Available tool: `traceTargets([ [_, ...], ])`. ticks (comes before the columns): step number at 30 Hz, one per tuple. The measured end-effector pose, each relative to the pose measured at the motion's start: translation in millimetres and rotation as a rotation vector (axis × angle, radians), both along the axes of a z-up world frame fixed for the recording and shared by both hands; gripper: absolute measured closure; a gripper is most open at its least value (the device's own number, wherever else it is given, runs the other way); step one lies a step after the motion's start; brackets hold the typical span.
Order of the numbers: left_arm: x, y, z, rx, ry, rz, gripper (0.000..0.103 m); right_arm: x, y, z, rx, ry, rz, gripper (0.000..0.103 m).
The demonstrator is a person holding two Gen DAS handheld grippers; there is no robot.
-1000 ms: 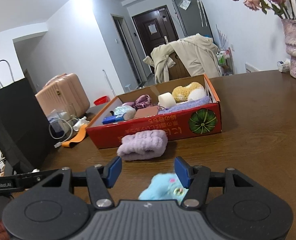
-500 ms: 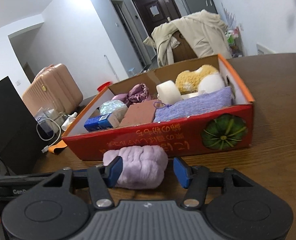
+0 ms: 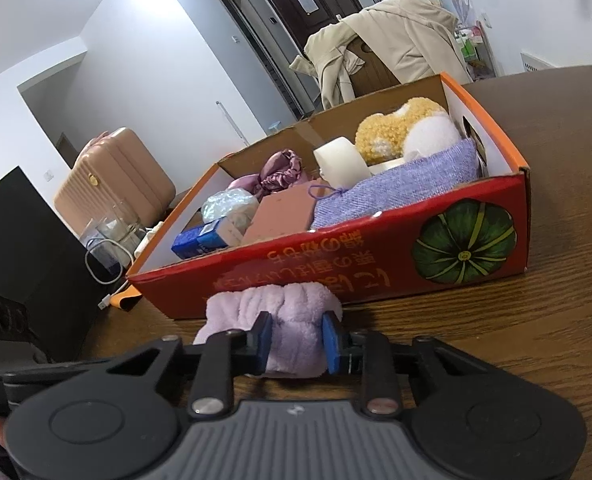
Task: Organize soft objects
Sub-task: 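Lift the lilac towel with both tools into the box and open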
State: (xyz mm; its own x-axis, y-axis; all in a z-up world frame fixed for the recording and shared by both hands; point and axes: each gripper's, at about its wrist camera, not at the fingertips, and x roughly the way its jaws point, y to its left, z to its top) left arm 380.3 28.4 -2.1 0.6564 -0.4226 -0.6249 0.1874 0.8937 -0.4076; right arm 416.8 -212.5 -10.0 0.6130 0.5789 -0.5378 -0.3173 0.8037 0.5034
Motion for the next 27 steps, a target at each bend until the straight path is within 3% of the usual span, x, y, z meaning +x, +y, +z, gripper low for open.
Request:
traceTargets([
  [6, -37.0, 4.2, 18.2, -0.018, -0.033, 0.010, 0.079, -32.3, 0.7, 23.8, 0.014, -0.046, 0.007, 0.078],
  [19, -134.2, 3.9, 78.0, -0.020, -0.198, 0.013, 0.079, -123.5, 1.0, 87.3, 0.024, -0.201, 0.016, 0.078],
  [27, -161.6, 1.3, 97.2, -0.013, -0.262, 0.017, 0.079, -150.3, 2.3, 104.9, 0.015, -0.257, 0.021, 0.078],
])
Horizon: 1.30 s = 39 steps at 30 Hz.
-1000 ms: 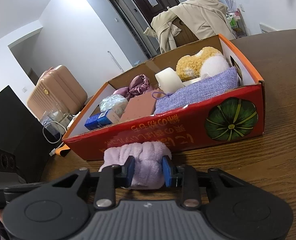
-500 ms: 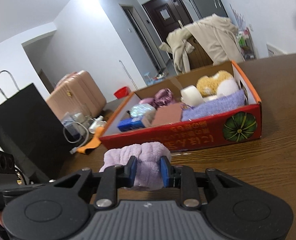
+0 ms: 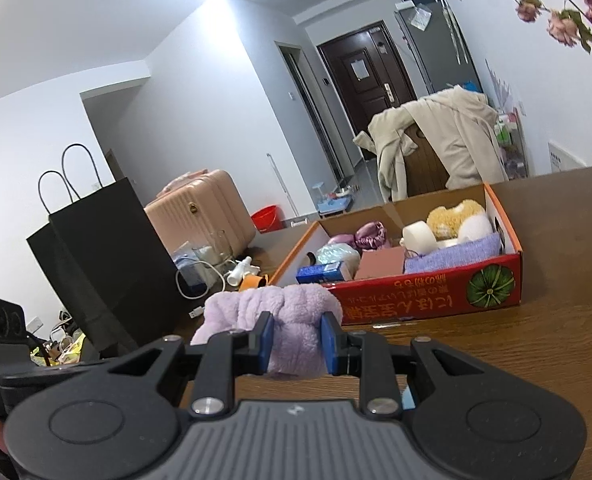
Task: Organize soft objects
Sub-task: 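Lift the lilac towel with both tools into the box and open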
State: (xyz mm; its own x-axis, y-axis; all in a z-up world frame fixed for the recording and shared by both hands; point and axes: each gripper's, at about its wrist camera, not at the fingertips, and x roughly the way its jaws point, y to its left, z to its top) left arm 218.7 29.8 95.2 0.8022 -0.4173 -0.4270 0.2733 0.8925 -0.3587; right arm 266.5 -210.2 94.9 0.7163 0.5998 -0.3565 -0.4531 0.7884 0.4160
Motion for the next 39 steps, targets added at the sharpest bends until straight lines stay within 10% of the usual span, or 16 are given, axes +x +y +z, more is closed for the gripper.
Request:
traceTargets([
  [9, 53.3, -3.0, 9.4, 0.005, -0.016, -0.018, 0.079, 33.1, -0.2, 13.0, -0.022, -0.038, -0.030, 0.078],
  [18, 192.8, 5.9, 23.6, 0.051, -0.006, -0.010, 0.079, 170.6, 20.5, 31.2, -0.107, -0.082, -0.041, 0.078],
  [27, 318.9, 6.6, -28.1, 0.096, 0.123, -0.029, 0.074, 311.9, 47.9, -20.5, -0.194, 0.020, -0.080, 0.076],
  [33, 327.9, 4.0, -52.0, 0.138, 0.134, -0.070, 0.060, 340.4, 41.8, -64.6, -0.177, 0.131, -0.115, 0.065],
  [39, 315.3, 13.1, -44.8, 0.141, 0.124, -0.042, 0.060, 324.0, 35.6, -46.9, -0.152, 0.068, -0.128, 0.065],
])
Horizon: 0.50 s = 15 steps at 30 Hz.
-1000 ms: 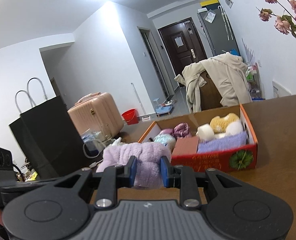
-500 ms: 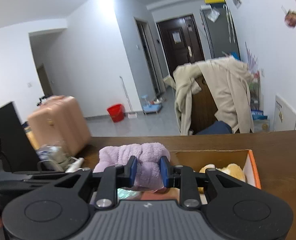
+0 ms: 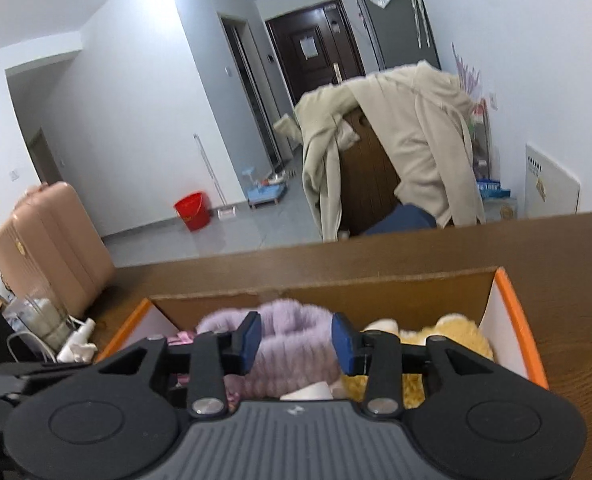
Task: Organize soft objects
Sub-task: 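Lift the lilac towel with both tools into the box and open, then move both tools back out of the box toward the blue plush toy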
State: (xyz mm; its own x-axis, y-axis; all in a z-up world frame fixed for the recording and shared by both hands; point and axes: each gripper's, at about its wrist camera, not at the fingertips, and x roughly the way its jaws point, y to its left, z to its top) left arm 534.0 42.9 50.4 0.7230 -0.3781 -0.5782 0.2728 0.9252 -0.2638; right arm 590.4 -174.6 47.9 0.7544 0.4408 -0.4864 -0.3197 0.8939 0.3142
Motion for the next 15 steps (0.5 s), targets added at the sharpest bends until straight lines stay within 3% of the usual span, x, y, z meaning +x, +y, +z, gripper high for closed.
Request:
traceTargets([
  [8, -55.0, 4.1, 60.4, 0.016, -0.098, 0.017, 0.059, -54.5, -17.0, 58.2, -0.014, -0.090, -0.003, 0.060],
  [15, -138.1, 11.8, 106.6, 0.046, -0.192, 0.060, 0.050, -144.8, -38.8, 112.1, -0.056, -0.200, 0.002, 0.053],
])
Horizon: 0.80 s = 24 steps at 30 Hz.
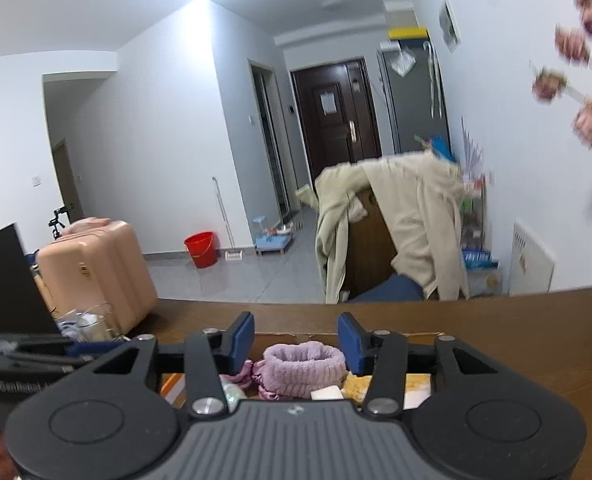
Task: Organize soft objects
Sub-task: 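Move both tools back out of the box toward the blue plush toy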
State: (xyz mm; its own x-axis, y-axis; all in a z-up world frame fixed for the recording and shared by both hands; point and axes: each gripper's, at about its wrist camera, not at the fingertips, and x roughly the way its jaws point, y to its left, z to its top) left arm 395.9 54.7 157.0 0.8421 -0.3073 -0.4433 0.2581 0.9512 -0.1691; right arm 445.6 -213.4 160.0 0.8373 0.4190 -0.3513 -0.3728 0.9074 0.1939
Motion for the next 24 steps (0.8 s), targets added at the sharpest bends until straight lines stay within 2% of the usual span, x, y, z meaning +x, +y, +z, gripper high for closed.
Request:
traceTargets([
  [2, -27.2, 0.6, 4.7, 0.012, -0.026, 0.017, 0.046, -29.0, -4.0, 7.0, -0.024, -0.024, 0.005, 0.049],
  [5, -70.0, 1.7, 6.2, 0.009, -0.055, 0.031, 0.031, -73.4, -7.1, 9.8, -0.061, -0.054, 0.015, 0.044],
  [7, -100.2, 0.4, 4.9, 0.015, -0.087, 0.041, 0.027, -102.7, -8.9, 8.8, -0.074, -0.078, 0.018, 0.038],
  [9, -128.2, -2.8, 1.5, 0.031, -0.114, 0.062, 0.015, -131.1, -11.5, 5.4, -0.082, -0.102, 0.024, 0.035],
  [12, -167.4, -7.8, -8.7, 0.054, -0.154, 0.087, 0.007, -168.6, -16.0, -2.3, -0.086, -0.117, 0.026, 0.029],
  [18, -232.3, -9.0, -35.8, 0.034, -0.157, 0.100, 0.001, -232.7, -28.7, -28.5, -0.074, -0.109, 0.030, 0.024],
  [24, -273.6, -11.1, -69.9, 0.010, -0.091, 0.105, 0.000, -274.1, -37.1, -69.0, -0.031, -0.020, 0.018, 0.022],
])
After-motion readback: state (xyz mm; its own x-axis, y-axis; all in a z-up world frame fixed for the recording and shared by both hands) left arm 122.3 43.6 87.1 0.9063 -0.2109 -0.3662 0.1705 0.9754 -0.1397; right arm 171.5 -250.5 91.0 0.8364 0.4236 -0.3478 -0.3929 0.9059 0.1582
